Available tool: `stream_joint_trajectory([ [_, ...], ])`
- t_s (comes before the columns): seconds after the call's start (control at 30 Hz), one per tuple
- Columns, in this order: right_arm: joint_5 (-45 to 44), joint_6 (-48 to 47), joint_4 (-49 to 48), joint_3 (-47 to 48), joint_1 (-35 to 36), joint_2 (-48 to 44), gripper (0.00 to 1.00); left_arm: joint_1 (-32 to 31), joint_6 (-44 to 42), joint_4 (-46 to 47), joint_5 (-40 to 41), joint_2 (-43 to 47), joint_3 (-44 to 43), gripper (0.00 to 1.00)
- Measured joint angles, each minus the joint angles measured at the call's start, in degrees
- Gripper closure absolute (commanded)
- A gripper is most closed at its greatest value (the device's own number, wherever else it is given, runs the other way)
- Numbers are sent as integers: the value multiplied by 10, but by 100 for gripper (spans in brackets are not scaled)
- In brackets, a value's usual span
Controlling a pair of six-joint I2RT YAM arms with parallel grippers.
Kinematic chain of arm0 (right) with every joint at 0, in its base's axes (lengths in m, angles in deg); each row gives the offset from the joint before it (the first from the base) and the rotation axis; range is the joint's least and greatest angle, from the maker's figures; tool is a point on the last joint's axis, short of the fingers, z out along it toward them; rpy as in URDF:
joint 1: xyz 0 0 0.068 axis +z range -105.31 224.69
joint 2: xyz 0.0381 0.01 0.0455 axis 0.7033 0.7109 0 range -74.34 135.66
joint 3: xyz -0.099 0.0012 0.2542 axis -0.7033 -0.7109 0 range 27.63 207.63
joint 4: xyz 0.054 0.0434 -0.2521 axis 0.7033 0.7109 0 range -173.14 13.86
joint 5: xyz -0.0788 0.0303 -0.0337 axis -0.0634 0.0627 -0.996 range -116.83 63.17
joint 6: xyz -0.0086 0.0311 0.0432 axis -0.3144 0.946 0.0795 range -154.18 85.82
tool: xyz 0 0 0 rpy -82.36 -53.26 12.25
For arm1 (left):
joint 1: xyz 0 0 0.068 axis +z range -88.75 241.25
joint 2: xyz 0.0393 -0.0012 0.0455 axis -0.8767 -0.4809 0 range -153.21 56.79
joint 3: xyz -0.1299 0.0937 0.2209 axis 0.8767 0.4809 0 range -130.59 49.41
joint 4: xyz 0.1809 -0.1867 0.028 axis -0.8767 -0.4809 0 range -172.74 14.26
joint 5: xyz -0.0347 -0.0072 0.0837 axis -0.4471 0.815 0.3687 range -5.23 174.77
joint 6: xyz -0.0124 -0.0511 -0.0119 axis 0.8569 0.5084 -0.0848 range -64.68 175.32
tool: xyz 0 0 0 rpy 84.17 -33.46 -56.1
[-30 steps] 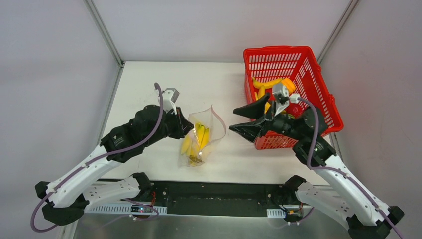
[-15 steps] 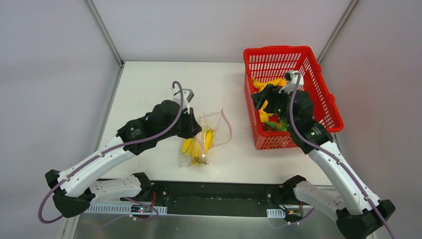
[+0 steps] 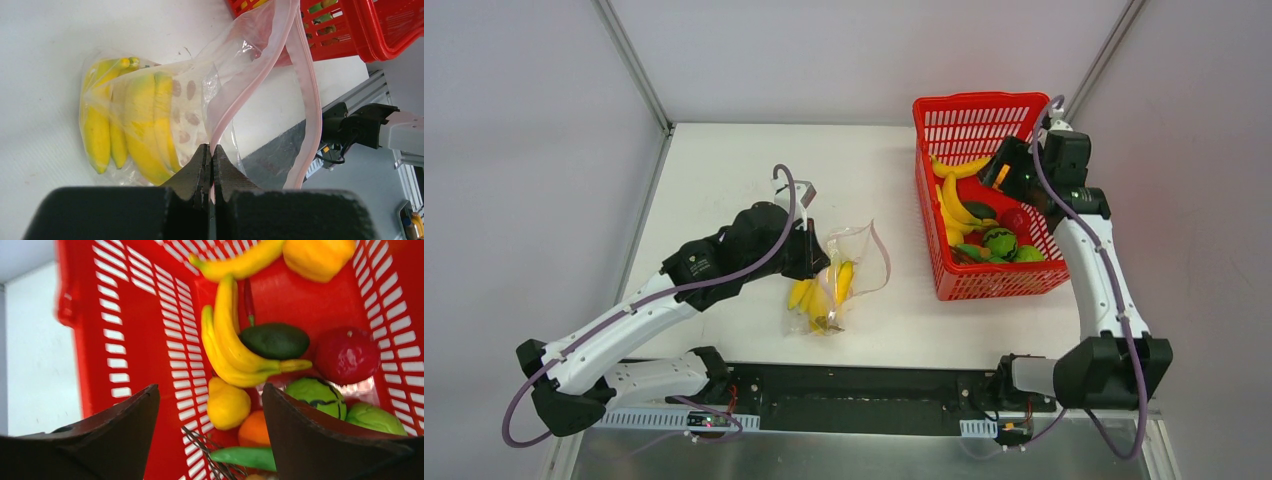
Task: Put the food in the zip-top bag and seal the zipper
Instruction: Pick up the fake fruit from the bin.
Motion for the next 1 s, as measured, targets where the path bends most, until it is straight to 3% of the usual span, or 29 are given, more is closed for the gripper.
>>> stream_joint_trajectory([
  [0.23, 81, -98, 156, 56, -15, 101, 19, 0, 0, 0, 0, 2, 0, 100],
  [0.47, 117, -192, 229, 49, -15, 125, 16, 0, 0, 0, -2, -1, 0, 100],
  [0.7, 96, -184, 135, 28, -15, 144, 17, 0, -1, 0, -7, -17, 0, 100],
  [1.0, 128, -215, 33, 40, -15, 282, 16, 0, 0, 0, -6, -27, -2, 100],
])
